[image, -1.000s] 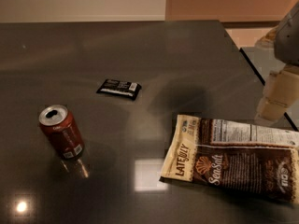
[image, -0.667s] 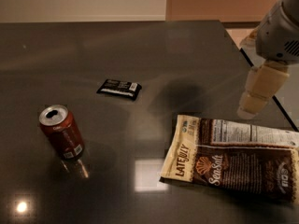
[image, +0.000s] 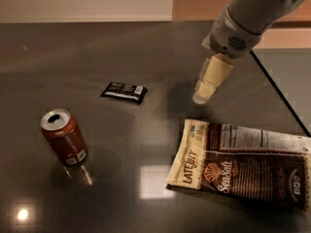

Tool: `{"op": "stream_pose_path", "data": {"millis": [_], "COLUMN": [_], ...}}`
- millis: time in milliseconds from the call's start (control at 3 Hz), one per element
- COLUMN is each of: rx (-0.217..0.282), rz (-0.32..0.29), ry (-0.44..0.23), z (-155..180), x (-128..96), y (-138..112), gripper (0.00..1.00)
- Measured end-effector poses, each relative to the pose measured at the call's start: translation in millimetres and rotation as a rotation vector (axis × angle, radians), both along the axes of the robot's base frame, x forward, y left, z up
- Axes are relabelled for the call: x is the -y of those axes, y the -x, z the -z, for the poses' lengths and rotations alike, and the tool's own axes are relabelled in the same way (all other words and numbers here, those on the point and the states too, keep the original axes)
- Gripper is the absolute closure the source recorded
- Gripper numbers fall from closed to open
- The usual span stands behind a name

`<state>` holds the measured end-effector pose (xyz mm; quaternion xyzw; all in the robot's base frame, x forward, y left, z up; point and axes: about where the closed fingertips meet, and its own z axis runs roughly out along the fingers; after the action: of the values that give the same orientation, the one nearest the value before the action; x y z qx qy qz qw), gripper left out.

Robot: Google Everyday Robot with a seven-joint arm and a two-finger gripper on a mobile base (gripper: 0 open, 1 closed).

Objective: Pick rxbar chocolate

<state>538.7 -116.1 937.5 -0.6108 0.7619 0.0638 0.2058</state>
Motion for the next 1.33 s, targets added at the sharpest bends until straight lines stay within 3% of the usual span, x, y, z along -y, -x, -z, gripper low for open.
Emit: {"op": "stream_pose_path", "data": {"millis": [667, 1333], "rx": [0.013, -0.008], "rz": [-0.02, -0.043], "ry": [-0.074, -0.057], "z": [27, 60], "x": [-80, -136], "y": [-50, -69], "gripper": [0.0, 0.0]}}
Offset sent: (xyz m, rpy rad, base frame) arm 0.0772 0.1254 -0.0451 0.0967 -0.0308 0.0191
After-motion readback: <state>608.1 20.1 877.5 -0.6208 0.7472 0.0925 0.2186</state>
